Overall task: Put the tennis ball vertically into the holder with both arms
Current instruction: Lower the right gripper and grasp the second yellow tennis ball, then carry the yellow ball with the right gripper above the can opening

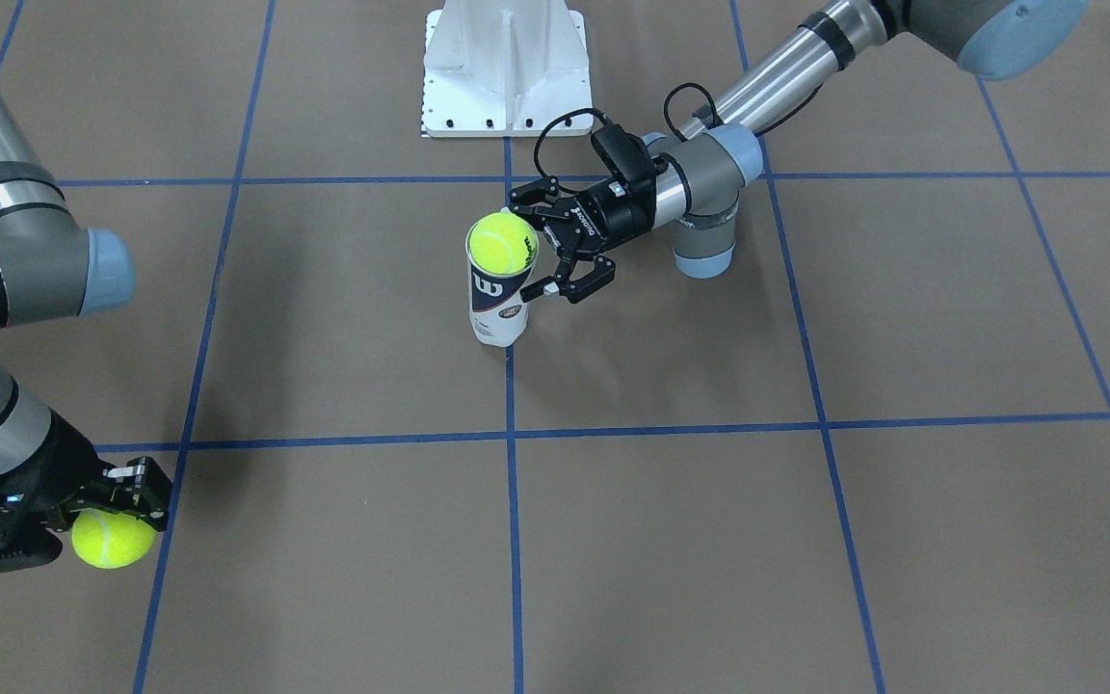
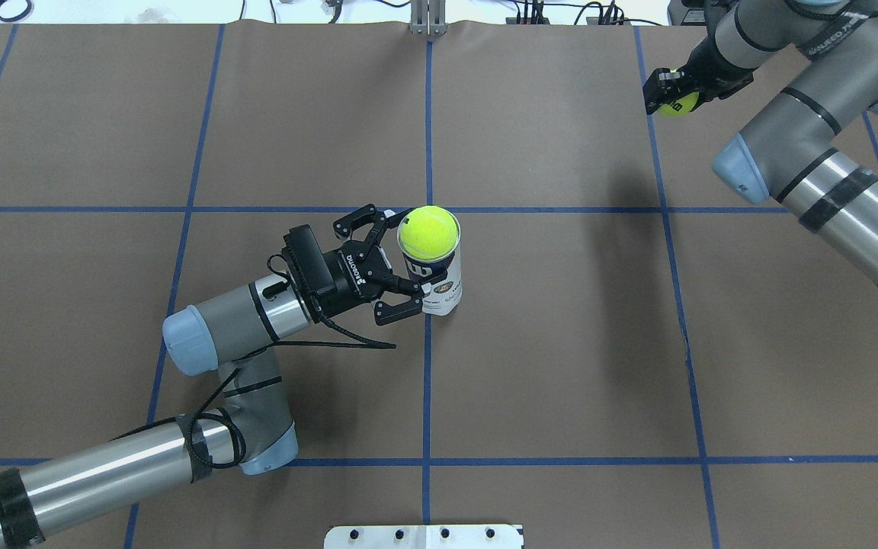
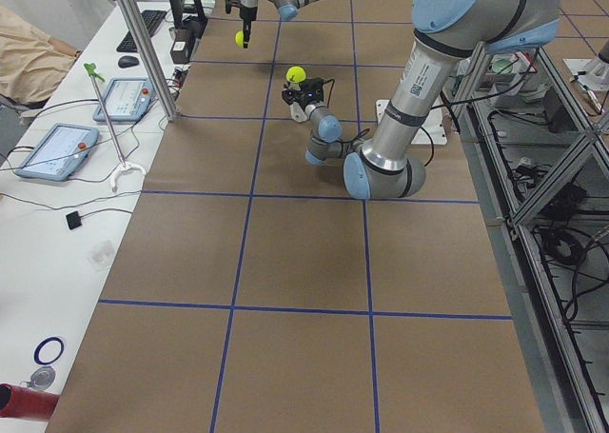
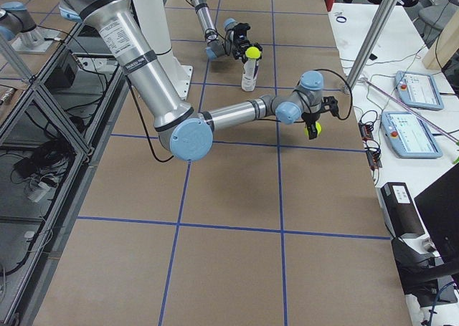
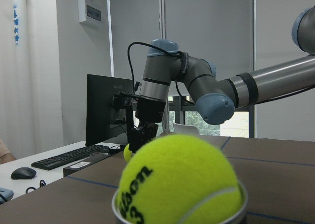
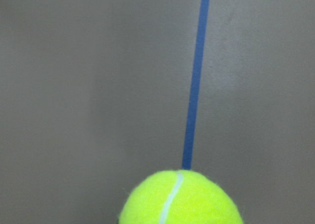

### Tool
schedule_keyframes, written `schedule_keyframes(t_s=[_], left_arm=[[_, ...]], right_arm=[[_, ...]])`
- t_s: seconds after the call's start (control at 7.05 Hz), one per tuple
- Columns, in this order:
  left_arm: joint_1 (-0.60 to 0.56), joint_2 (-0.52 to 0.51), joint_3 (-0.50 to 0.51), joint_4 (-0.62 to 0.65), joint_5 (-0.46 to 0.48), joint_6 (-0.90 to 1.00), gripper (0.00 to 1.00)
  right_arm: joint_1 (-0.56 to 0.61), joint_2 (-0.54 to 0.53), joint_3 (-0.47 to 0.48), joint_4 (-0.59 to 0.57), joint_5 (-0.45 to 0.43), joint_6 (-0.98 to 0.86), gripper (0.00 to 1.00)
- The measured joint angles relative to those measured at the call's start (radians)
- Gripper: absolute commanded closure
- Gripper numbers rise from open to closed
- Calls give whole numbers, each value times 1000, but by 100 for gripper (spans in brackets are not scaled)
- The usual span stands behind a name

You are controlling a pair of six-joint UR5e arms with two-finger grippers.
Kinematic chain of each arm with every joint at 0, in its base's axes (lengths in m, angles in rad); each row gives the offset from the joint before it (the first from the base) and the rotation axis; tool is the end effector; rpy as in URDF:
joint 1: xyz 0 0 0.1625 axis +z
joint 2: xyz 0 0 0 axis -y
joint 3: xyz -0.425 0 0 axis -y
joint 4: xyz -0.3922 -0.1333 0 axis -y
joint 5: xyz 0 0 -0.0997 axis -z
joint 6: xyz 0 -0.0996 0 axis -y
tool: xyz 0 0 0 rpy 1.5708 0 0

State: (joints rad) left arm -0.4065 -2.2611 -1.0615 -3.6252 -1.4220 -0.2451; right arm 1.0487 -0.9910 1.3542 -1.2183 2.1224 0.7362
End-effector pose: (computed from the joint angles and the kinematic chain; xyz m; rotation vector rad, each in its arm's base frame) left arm 0.5591 -0.4019 0.2804 1.7642 1.3932 0.3351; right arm -0.2939 -0.6735 0.3773 0.2527 -0.8354 0.0030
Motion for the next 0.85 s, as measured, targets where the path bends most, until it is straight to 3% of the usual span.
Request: schedule_keyframes(t_s=[0.57,0.85], left_arm=[[5,0,3,0,0,1,2],[6,0,4,0,0,1,2]], right_arm=[[-107,72,341,-273,26,322,100],[-203,168,438,-407,-31,475,100]])
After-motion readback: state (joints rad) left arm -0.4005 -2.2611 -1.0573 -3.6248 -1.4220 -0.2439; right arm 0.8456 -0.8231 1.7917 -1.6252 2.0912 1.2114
